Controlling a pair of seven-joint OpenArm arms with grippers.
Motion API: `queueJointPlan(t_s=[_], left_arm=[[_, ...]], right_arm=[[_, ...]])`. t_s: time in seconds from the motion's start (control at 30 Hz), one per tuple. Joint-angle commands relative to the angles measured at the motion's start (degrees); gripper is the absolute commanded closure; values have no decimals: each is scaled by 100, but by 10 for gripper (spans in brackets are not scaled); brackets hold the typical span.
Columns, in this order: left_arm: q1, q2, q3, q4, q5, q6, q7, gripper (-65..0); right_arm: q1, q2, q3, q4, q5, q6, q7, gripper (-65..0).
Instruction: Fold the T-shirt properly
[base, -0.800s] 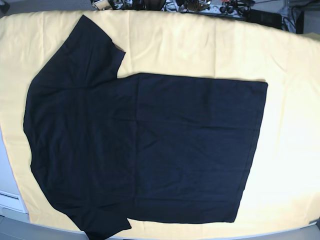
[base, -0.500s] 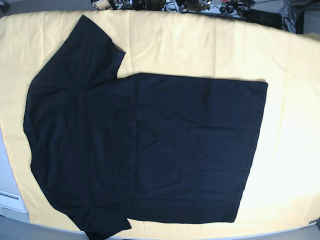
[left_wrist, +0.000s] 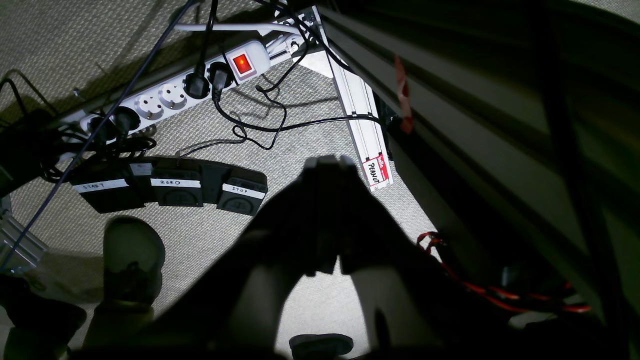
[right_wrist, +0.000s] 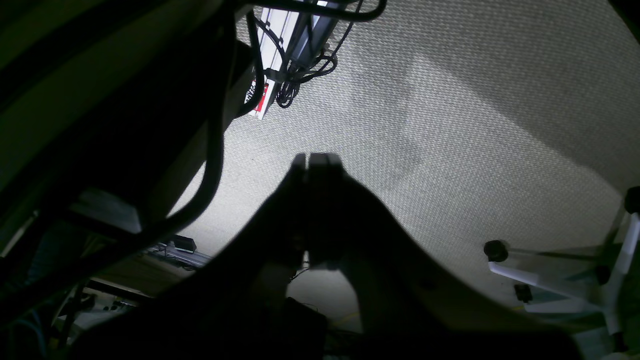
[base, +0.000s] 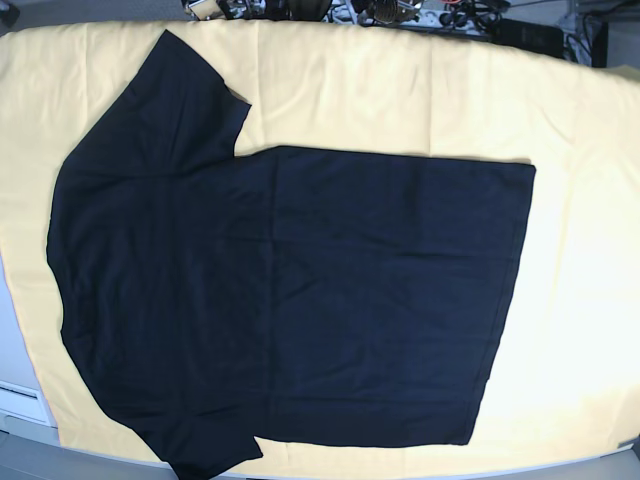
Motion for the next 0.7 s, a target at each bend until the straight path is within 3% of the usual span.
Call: queueJointPlan(t_s=[0.0, 0.13, 0.23, 0.33, 0.5, 0.67], left_arm=[[35, 81, 17, 48, 57, -129, -15, 0], [46, 83, 17, 61, 275, -127, 142, 0], [83, 81, 17, 227, 385, -129, 782, 0], [319, 26, 20, 629, 669, -127, 1342, 0], [990, -264, 24, 1600, 632, -155, 1711, 0], [1801, -706, 35, 2767, 459, -278, 1971, 0]], right_arm=[[79, 0, 9, 70, -24, 20, -61, 0], [79, 0, 7, 70, -136, 63, -66, 0], [52, 4, 9, 70, -339, 363, -372, 0], [-111, 52, 7, 103, -459, 387, -514, 0], [-754, 267, 7, 649, -426, 564, -745, 0], [-1657, 435, 7, 1631, -411, 511, -1281, 0]])
